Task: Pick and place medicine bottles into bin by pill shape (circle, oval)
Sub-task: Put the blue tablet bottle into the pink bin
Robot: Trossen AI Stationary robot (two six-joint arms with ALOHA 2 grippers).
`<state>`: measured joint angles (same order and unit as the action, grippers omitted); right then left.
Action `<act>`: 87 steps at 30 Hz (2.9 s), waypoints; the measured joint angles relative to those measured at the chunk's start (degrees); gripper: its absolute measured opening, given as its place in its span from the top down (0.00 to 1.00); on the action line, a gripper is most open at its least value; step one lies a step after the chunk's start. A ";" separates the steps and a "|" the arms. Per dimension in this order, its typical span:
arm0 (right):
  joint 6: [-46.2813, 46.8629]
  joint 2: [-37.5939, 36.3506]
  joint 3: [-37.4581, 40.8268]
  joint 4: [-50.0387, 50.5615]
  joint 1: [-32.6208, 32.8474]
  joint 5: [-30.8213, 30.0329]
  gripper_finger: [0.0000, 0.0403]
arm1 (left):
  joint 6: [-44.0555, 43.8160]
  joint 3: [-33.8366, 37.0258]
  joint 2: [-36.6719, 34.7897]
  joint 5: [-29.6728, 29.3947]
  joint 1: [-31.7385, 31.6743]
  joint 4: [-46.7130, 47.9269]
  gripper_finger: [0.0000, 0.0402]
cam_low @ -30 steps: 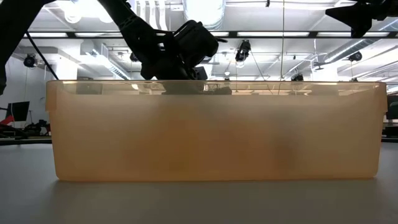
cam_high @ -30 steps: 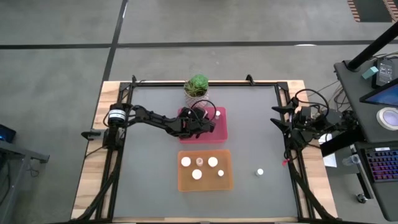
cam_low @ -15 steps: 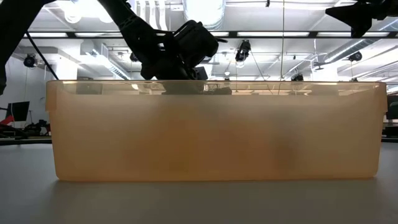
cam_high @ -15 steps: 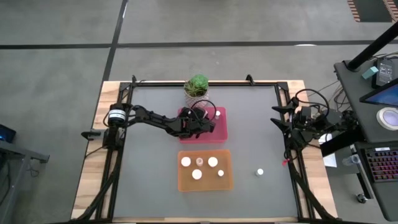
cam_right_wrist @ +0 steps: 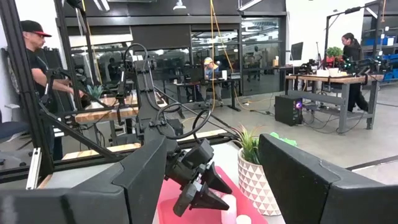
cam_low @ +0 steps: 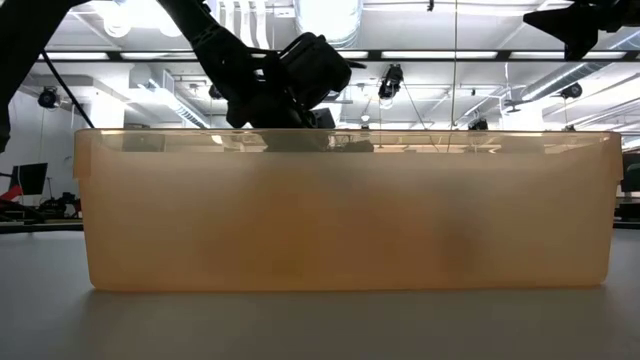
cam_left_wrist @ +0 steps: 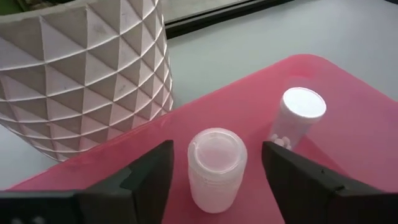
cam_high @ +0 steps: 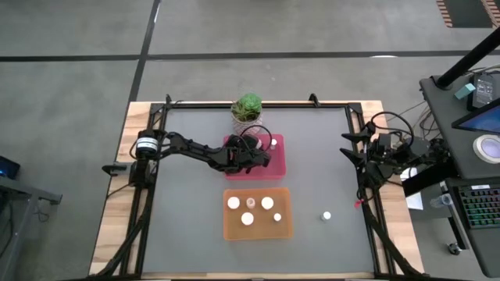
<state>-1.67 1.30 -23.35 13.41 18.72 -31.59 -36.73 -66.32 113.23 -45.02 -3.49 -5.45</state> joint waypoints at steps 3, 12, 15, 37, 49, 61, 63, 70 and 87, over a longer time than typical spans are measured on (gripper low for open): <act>0.08 0.00 0.00 0.00 -0.01 0.00 0.39 | 0.07 0.00 -0.01 1.11 0.00 0.00 0.40; 0.17 0.00 0.00 -0.08 0.01 0.00 0.39 | 3.86 -0.09 -3.39 1.31 0.00 0.95 0.39; 0.53 0.00 0.00 -0.26 0.00 0.00 0.39 | 5.42 -0.07 -5.75 1.18 0.03 2.58 0.39; 15.74 1.69 0.00 -1.55 0.01 0.76 0.39 | 44.68 0.09 -31.09 38.20 14.20 3.53 0.39; 39.80 12.31 0.00 -1.96 0.01 13.72 0.39 | 54.76 0.15 -33.18 42.39 16.57 4.77 0.39; 62.32 28.63 -0.39 -0.78 0.11 30.64 0.39 | 55.19 0.15 -33.16 40.05 16.48 7.19 0.39; 64.39 31.24 -1.71 1.10 0.16 32.82 0.39 | 55.19 0.15 -33.16 40.05 16.48 7.52 0.39; 66.35 40.63 -10.68 18.89 0.16 34.80 0.39 | 55.19 0.15 -33.16 40.03 16.48 7.76 0.39; 71.60 59.13 -27.12 44.67 5.92 34.78 0.39 | 55.19 0.15 -33.14 37.56 16.48 9.11 0.39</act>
<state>69.93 60.44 -50.47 58.08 24.63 3.19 18.46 -66.17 80.09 -7.46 12.99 3.66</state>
